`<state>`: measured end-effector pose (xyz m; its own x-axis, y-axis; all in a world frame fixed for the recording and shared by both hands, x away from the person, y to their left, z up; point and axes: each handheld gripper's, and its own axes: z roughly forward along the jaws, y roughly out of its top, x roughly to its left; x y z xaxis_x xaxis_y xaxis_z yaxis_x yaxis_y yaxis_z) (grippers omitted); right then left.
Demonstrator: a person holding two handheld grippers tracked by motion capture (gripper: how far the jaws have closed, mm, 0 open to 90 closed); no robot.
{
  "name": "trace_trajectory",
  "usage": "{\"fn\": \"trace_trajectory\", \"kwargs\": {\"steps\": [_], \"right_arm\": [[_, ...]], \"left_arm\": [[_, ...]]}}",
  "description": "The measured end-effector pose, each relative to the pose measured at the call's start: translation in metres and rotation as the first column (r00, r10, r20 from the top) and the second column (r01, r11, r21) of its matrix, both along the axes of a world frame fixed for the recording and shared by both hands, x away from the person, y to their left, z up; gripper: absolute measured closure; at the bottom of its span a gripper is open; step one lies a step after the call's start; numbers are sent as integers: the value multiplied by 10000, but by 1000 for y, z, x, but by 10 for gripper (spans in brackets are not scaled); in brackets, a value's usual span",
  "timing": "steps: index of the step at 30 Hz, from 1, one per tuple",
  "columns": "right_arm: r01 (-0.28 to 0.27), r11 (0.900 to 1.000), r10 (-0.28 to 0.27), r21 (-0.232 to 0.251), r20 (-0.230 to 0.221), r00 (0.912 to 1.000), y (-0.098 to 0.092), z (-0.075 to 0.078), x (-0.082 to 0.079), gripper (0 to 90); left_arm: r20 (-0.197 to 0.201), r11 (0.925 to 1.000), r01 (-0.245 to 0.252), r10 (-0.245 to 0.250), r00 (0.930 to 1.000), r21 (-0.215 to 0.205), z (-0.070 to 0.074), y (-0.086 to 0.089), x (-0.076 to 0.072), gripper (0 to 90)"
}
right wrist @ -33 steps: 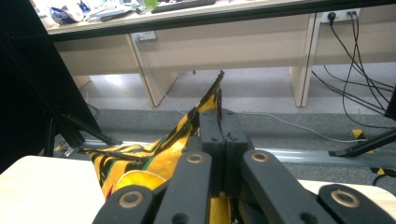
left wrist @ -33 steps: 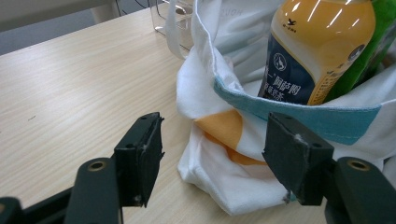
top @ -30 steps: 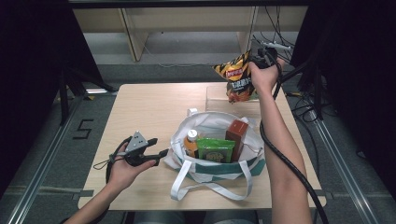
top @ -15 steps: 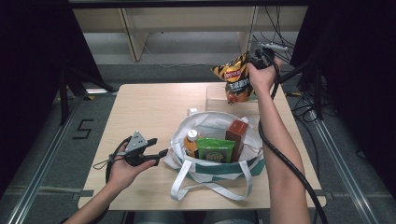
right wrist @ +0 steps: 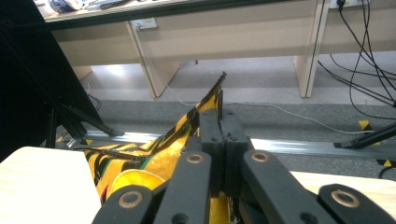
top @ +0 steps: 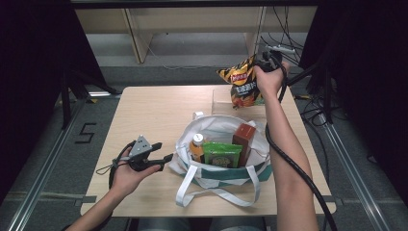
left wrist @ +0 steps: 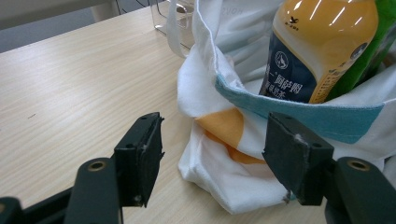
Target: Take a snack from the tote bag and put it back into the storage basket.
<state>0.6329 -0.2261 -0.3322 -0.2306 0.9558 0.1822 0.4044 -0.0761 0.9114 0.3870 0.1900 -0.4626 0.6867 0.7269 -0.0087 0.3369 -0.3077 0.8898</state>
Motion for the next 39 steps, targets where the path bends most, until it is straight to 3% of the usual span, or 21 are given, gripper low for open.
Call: {"fn": "trace_trajectory", "kwargs": {"steps": [4, 8, 9, 13, 15, 16, 17, 23, 28, 36, 37, 39], "right_arm": [[-51, 9998, 52, -187, 70, 10000, -3, -3, 3, 900], [-10, 10000, 10, 49, -101, 9999, -5, -6, 4, 900], [-97, 10000, 98, -16, 58, 9999, -6, -8, 6, 900], [47, 9997, -41, 249, -253, 9997, -14, -15, 7, 899], [-75, 9999, 75, 91, -58, 10000, -17, -18, 9, 896], [223, 9996, -217, 158, -365, 9991, -19, -20, 9, 890], [172, 9995, -165, 252, -266, 9995, -21, -21, 9, 889], [140, 9991, -124, 410, -393, 9992, -27, -21, 9, 900], [323, 9993, -317, 160, -375, 9988, -30, -23, 9, 900], [544, 9983, -532, 224, -493, 9974, -37, -24, 9, 900], [469, 9989, -466, 93, -307, 9984, -43, -25, 10, 900], [705, 9970, -690, 309, -470, 9965, -42, -26, 8, 900]], "left_arm": [[-23, 10000, 44, -44, 10000, -25, -1, 0, 0, 365], [-15, 10000, 8, -8, 10000, 5, 0, 0, 0, 366], [-24, 10000, 35, -35, 10000, -12, -1, 0, 0, 366], [-28, 10000, 55, -55, 10000, -9, -1, 0, 0, 366], [-19, 10000, 24, -24, 10000, 14, -1, 0, 0, 366], [-31, 10000, 24, -24, 10000, 29, -1, 0, 0, 366], [-31, 10000, 24, -24, 10000, 29, -1, 0, 0, 365], [-57, 10000, 7, -6, 10000, 54, -2, -1, 0, 366], [-22, 9999, 112, -112, 9999, 57, -2, 0, 0, 365], [-69, 9999, 25, -24, 10000, 103, -2, 0, 0, 365], [-50, 9999, 65, -65, 10000, 111, -2, 0, 0, 365], [-51, 10000, 39, -38, 10000, 83, -2, -1, 0, 365]]}}
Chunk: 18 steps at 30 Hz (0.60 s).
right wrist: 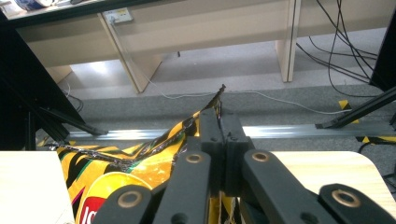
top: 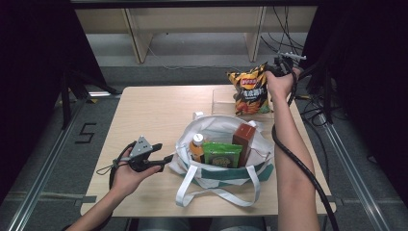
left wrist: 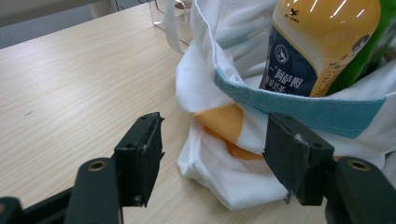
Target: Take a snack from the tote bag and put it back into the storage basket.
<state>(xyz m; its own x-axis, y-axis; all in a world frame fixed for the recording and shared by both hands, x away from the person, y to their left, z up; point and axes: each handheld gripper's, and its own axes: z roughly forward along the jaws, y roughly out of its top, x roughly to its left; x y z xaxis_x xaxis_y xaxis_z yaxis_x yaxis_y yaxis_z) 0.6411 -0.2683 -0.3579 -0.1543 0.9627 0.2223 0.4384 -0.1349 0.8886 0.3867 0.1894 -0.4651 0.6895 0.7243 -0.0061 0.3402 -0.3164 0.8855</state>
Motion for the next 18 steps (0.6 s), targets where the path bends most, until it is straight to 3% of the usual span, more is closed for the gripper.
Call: {"fn": "trace_trajectory", "kwargs": {"steps": [4, 9, 10, 13, 17, 18], "right_arm": [[-29, 9999, 29, 109, -50, 10000, -1, 0, -1, 900], [16, 10000, -17, 71, 194, 9998, -1, 0, -1, 900], [0, 9994, 0, 339, 19, 10000, 1, 2, -2, 900], [-319, 9992, 314, 232, 207, 9993, 3, 1, -1, 900], [-417, 9978, 411, 523, 124, 9991, 8, 3, 0, 900], [-532, 9970, 513, 558, 341, 9981, 11, 3, 1, 900]], "left_arm": [[-26, 10000, 8, -8, 10000, 26, 0, 0, 0, 365], [2, 10000, 5, -5, 10000, 8, 0, 0, 0, 365], [-19, 10000, -3, 3, 10000, -5, 0, 0, 0, 365], [-38, 10000, 10, -10, 10000, 2, -1, 0, 0, 365], [-32, 10000, -2, 2, 10000, 18, 0, 0, 0, 365], [-40, 10000, 5, -5, 10000, 14, -1, 0, 0, 365]]}}
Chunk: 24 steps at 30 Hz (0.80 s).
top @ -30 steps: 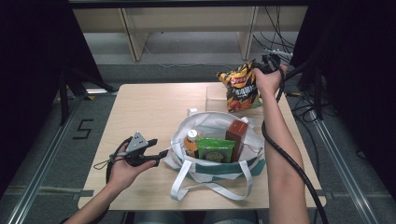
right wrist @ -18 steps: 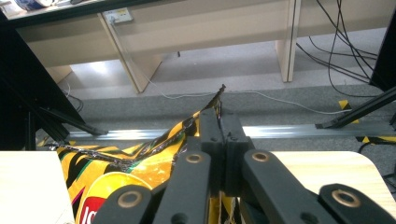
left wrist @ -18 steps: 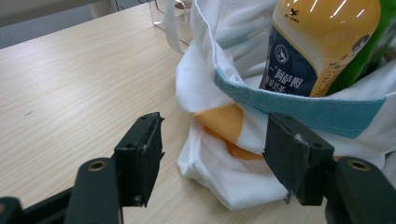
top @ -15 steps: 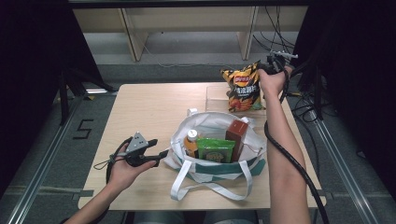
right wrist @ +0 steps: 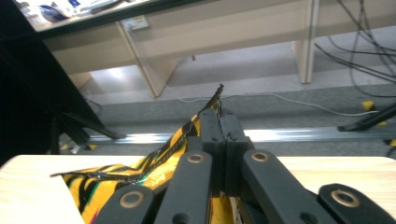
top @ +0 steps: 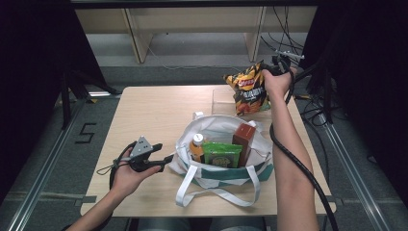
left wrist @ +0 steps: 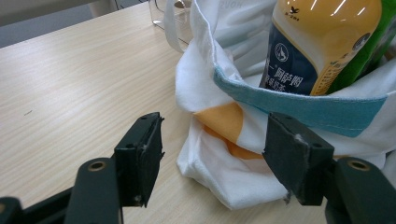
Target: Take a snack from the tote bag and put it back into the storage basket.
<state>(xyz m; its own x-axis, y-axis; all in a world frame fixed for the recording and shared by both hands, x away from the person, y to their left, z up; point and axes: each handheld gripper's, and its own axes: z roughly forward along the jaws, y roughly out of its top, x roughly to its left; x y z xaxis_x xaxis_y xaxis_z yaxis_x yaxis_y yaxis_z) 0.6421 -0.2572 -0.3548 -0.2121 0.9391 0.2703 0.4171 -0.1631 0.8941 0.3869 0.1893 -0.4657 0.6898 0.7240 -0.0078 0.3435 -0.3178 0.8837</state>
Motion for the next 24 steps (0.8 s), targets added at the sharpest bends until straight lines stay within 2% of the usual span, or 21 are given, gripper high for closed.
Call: {"fn": "trace_trajectory", "kwargs": {"steps": [4, 5, 6, 10, 20, 21, 22, 24], "right_arm": [[-119, 9996, 122, 269, -111, 9999, 6, 2, 0, 900], [-307, 9995, 307, 20, 71, 9995, 6, 3, 2, 900], [-227, 9994, 230, 262, -107, 9997, 9, 4, 0, 900], [-350, 9981, 353, 497, -54, 9994, 14, 6, 1, 900], [-688, 9949, 683, 741, 86, 9976, 26, 12, 4, 900], [-632, 9922, 640, 1075, -44, 9979, 28, 12, 4, 900], [-653, 9909, 665, 1175, -66, 9978, 29, 12, 4, 900], [-711, 9911, 714, 1122, 10, 9974, 29, 12, 5, 900]], "left_arm": [[15, 10000, 38, -38, 10000, 25, 0, 0, 0, 365], [-11, 10000, 0, 0, 10000, -1, 0, 0, 0, 364], [-6, 10000, 22, -22, 10000, 14, 0, 0, 0, 364], [-9, 10000, 72, -72, 10000, -1, 0, 0, 1, 364], [-14, 10000, 77, -77, 10000, 3, 0, 0, 0, 364], [-7, 10000, 82, -82, 10000, 10, 0, 0, 0, 364], [-11, 10000, 73, -73, 10000, 6, -1, 0, 1, 364], [-3, 9999, 101, -101, 9999, 16, -1, 0, 1, 364]]}}
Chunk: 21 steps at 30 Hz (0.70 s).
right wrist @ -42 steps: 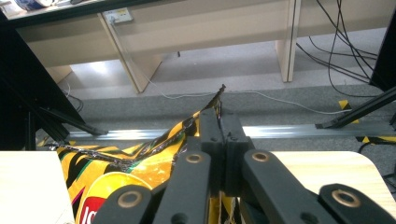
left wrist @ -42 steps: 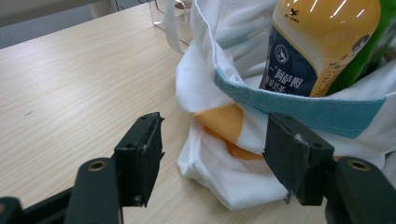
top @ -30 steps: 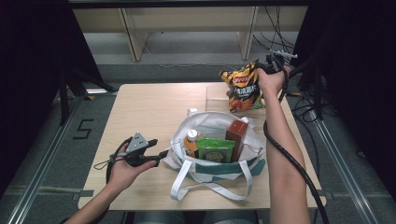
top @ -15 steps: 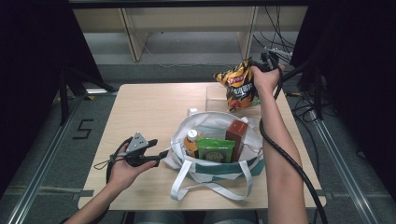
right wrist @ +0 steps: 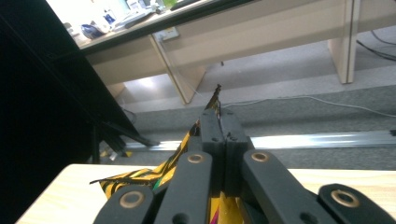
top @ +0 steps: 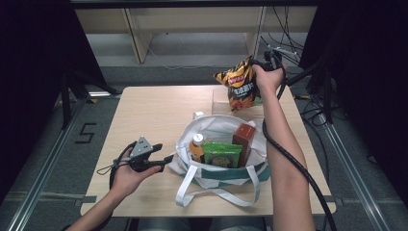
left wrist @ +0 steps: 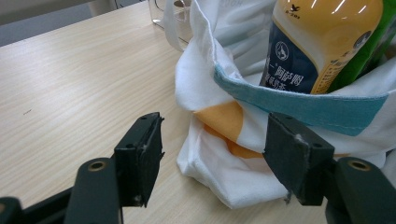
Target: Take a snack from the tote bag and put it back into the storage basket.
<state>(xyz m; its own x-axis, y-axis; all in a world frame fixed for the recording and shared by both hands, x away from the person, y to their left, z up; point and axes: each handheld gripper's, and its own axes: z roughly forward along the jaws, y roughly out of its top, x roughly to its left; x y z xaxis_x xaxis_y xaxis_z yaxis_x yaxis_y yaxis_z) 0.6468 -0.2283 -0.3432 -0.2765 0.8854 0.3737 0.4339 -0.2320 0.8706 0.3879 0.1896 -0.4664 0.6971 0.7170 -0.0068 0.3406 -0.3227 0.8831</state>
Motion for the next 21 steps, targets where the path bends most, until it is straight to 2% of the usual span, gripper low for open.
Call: {"fn": "trace_trajectory", "kwargs": {"steps": [3, 5, 13, 19, 21], "right_arm": [[-63, 10000, 62, 41, 123, 9999, 3, -1, 1, 900], [82, 10000, -82, -9, -43, 10000, 0, -4, 2, 900], [619, 9981, -620, -63, -285, 9977, -21, -21, 5, 900], [889, 9949, -911, -469, -463, 9948, -37, -24, 2, 900], [947, 9940, -975, -540, -515, 9939, -41, -25, 0, 900]], "left_arm": [[-31, 10000, 2, -2, 10000, -5, 0, 0, 0, 364], [-19, 10000, -17, 17, 10000, -6, 0, 0, -1, 364], [-16, 10000, -21, 21, 10000, 1, 0, 0, -1, 364], [-84, 10000, -75, 75, 9999, -4, -1, -2, -1, 364], [22, 10000, -8, 8, 10000, 55, -1, -1, -1, 364]]}}
